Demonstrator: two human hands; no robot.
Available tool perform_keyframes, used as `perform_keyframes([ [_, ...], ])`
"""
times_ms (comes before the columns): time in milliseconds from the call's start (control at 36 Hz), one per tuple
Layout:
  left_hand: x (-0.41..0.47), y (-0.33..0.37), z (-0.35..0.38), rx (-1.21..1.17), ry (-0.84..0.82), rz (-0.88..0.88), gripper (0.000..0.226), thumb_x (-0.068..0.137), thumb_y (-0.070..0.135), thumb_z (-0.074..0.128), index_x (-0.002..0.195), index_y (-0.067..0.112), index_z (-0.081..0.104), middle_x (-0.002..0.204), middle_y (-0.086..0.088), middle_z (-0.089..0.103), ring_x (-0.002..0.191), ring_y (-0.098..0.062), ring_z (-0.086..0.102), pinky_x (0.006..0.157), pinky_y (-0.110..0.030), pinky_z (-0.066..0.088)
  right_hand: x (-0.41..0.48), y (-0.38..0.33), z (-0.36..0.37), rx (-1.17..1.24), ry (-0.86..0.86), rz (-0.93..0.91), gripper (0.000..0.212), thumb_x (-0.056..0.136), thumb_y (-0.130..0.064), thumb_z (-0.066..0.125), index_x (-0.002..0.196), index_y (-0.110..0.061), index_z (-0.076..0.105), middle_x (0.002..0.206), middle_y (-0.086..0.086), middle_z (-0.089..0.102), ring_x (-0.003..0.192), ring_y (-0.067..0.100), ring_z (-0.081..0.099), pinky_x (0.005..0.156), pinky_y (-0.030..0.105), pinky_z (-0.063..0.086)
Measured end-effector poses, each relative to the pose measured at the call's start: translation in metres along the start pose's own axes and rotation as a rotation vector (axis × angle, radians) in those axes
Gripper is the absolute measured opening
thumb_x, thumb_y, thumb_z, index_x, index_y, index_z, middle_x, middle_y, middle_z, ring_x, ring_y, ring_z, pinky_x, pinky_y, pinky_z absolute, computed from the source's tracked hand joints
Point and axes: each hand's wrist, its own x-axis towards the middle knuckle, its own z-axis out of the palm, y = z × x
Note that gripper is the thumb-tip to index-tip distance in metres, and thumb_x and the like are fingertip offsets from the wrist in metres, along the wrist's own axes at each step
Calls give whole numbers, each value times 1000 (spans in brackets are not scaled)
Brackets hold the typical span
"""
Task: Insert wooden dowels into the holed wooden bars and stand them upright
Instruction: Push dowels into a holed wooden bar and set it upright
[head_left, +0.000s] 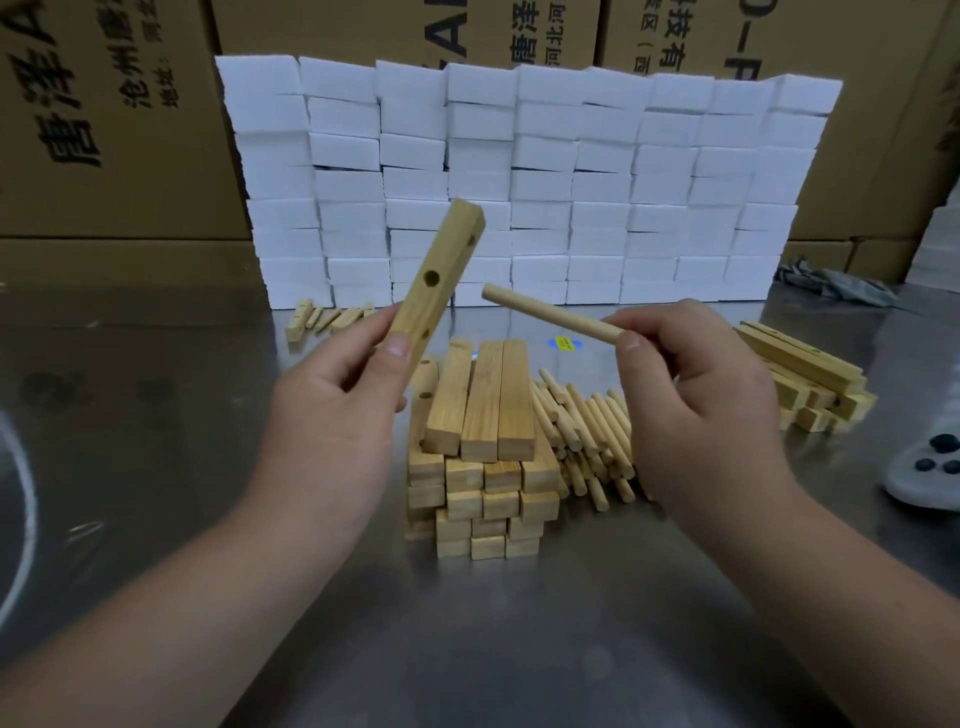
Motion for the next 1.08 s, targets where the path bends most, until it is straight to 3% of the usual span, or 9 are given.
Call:
perform_keyframes([
  [83,-2,2,1,-3,-36,-9,30,92,28,49,81,55,53,78,44,57,77,18,55,57,5,37,0,0,1,-11,19,6,19,85,-25,43,81,-43,47,71,-20,47,73,-6,47,59,5,31],
  [167,-2,0,1,-1,-78,-24,27,92,28,49,91,54,56,80,53,51,89,15,55,68,3,41,0,1,1,-11,26,0,15,86,-25,43,84,-38,51,71,-18,47,74,-5,47,60,5,32],
  [250,-1,-2,0,-17,-97,-19,27,93,24,50,106,45,60,76,55,48,86,34,43,68,10,32,0,2,1,-28,18,-8,14,86,-26,42,87,-35,53,72,-18,47,75,-4,47,60,6,32],
  [306,-2,-2,0,-32,-102,-9,27,93,21,50,106,42,60,75,54,49,82,38,40,65,12,29,0,2,1,-30,18,-7,14,87,-26,42,87,-35,52,72,-17,48,76,-2,47,60,6,32],
  [417,-3,1,0,-37,-96,20,30,92,18,50,96,46,60,74,51,53,83,33,45,63,9,32,0,2,1,-27,55,-3,14,87,-25,42,86,-35,51,70,-17,47,75,0,47,59,6,31],
  [750,-5,3,0,20,-105,43,28,91,24,52,91,50,58,72,48,55,80,30,48,59,7,33,1,3,0,-54,67,-9,14,87,-25,42,91,-31,54,70,-17,47,73,3,48,57,6,30],
  [889,-4,4,-1,39,-100,37,25,90,26,52,90,50,59,73,47,56,80,27,50,58,7,34,1,2,0,-62,83,-3,28,88,-25,42,99,-16,66,70,-15,48,71,5,49,59,10,32],
  [1083,-4,6,-1,35,-103,28,27,91,25,51,92,51,59,67,36,60,66,16,53,54,2,38,1,2,0,-105,93,-45,29,90,-23,43,100,-11,67,70,-16,46,69,4,47,58,7,31],
])
